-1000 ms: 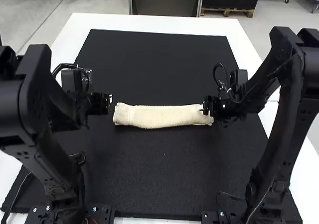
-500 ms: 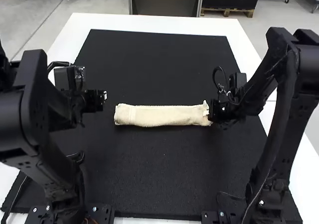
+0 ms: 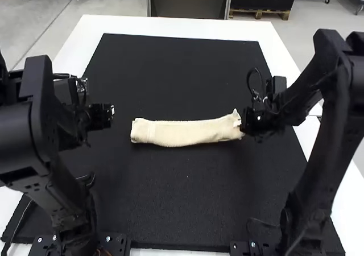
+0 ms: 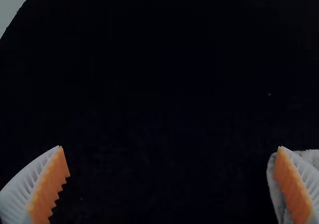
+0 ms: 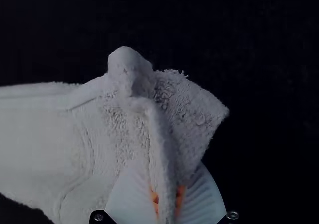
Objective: Fold the towel.
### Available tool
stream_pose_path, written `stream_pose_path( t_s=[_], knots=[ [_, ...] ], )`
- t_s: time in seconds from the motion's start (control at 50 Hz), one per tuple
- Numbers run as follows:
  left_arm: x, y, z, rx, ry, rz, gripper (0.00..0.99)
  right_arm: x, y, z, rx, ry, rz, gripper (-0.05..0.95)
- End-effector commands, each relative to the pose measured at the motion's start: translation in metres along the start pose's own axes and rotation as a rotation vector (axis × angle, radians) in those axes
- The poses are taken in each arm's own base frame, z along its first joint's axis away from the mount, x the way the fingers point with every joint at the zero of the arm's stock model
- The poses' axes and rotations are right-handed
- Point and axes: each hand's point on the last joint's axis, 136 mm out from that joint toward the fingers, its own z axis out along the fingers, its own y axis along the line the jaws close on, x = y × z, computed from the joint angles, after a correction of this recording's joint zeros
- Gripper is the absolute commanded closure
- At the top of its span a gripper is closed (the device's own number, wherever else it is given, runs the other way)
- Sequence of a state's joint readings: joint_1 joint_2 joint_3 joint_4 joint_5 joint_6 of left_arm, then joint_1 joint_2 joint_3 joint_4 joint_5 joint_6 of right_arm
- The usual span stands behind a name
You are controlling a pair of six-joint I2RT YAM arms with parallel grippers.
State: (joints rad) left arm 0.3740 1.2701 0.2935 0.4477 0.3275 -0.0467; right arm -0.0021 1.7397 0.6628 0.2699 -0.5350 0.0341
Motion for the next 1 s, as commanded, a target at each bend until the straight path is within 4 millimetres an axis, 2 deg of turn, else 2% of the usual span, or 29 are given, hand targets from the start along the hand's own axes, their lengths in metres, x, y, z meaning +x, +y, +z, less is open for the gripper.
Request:
stream_pose_path(
  t_s=[0.0,0.38,0.7,0.98],
  knots=[
    [-0.019,0.0,-0.002,0.009,-0.044,0.003,0.036,-0.022,0.023,-0.009,-0.064,-0.041,-0.013,0.92],
    [-0.02,-0.002,-0.005,0.014,-0.045,0.004,0.036,-0.015,0.089,0.004,-0.185,0.018,-0.091,0.92],
    [-0.026,-0.003,-0.011,0.012,-0.061,0.003,0.036,-0.005,0.145,0.025,-0.281,0.075,-0.153,0.92],
    [-0.026,0.012,-0.014,-0.027,-0.063,-0.022,0.038,-0.003,0.188,0.04,-0.35,0.106,-0.189,0.92]
  ],
)
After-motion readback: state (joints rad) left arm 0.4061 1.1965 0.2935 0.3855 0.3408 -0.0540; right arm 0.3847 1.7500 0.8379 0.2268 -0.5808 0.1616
